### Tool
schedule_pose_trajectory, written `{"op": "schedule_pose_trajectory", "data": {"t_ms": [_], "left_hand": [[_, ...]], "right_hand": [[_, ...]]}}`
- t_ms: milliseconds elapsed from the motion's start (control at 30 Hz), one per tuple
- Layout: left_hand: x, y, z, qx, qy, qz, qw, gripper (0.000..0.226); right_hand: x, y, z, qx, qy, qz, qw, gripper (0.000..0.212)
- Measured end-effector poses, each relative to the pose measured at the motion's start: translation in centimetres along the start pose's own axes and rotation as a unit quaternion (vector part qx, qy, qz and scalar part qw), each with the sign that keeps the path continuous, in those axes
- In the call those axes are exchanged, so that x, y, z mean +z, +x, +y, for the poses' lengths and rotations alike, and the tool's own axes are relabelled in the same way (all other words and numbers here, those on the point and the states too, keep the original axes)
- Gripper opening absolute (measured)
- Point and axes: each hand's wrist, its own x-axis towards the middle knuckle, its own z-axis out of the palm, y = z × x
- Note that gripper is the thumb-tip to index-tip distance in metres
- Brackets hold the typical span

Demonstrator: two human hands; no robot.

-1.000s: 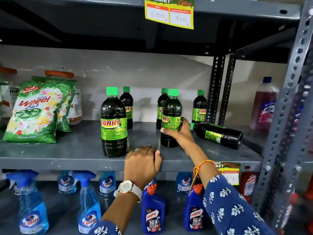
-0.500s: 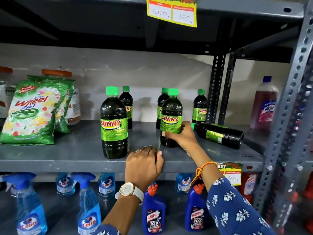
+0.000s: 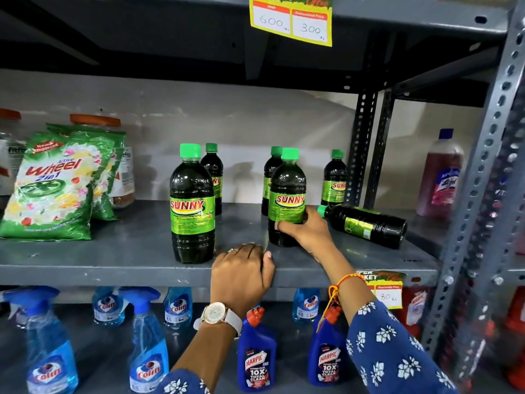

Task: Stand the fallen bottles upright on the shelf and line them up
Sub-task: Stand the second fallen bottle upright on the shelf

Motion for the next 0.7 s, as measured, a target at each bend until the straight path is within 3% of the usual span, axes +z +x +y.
{"op": "schedule_pose_trajectory", "data": {"t_ms": [100,200,600,700], "left_hand": [[-0.2,0.0,0.1,0.001,-0.002,0.005,1.000,0.038],[-0.2,0.0,0.1,0.006,-0.002,0.007,1.000,0.038],[0.1,-0.3,0.1,0.022,-0.009,0.021,0.999,0.039],[0.1,-0.3,0.1,0.025,-0.006,0.015,1.000,0.040]], "right_hand": [[-0.4,-1.1,-0.5,-0.017,-0.003,-0.004,1.000,0.041],[-1.0,-2.5,-0.9,-0.037,-0.001,-0.017,0.999,0.028],[-2.0,-5.8,-1.7,-0.066,-0.021,-0.016,0.997,0.025],[-2.0,-6.0,-1.8,-0.064,-0.025,-0.022,0.997,0.033]]}}
